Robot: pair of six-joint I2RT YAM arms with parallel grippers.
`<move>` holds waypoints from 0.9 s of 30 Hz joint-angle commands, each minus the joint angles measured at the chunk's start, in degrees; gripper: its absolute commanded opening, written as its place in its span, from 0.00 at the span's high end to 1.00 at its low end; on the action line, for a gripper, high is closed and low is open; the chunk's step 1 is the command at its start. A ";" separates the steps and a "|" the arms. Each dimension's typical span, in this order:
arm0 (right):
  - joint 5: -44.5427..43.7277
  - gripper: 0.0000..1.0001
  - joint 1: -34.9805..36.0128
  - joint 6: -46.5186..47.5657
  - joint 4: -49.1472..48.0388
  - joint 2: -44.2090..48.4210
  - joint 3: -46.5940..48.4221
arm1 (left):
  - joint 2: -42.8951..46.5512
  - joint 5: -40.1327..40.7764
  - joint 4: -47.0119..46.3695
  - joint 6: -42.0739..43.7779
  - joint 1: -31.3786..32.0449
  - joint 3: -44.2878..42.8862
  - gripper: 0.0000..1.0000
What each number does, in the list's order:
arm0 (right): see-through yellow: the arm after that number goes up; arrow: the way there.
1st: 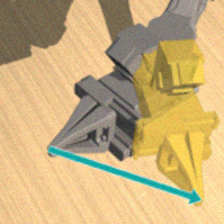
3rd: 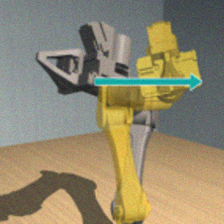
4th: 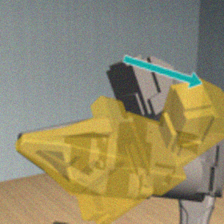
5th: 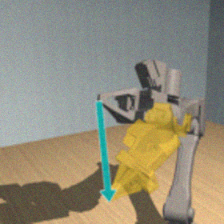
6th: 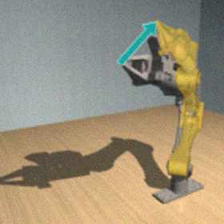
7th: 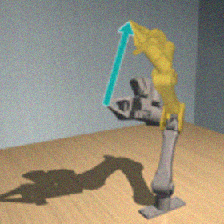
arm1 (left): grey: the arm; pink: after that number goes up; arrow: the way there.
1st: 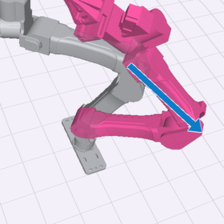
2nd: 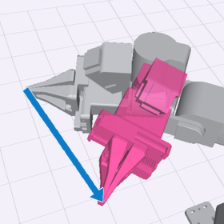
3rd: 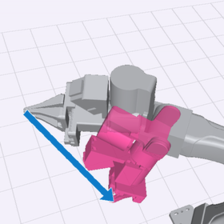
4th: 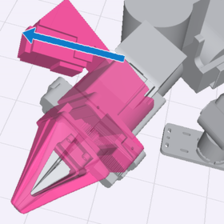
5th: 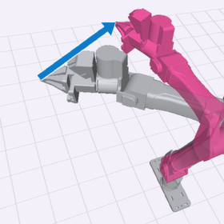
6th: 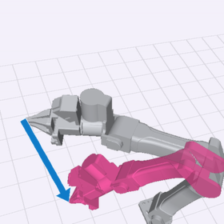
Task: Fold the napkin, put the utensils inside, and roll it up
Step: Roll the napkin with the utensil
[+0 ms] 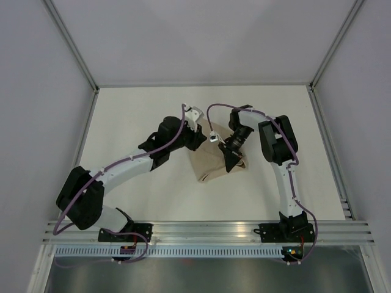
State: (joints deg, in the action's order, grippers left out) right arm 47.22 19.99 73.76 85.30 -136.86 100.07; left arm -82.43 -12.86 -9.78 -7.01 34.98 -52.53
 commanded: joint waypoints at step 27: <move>-1.25 0.91 -0.48 -6.25 -2.06 -7.81 8.47 | -13.10 33.26 -11.40 32.93 31.72 4.63 0.68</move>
State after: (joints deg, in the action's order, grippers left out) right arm 48.45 19.68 65.78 88.23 -141.78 106.96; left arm -94.06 19.51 -17.10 20.78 65.71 -46.52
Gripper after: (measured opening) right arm 0.122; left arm 0.318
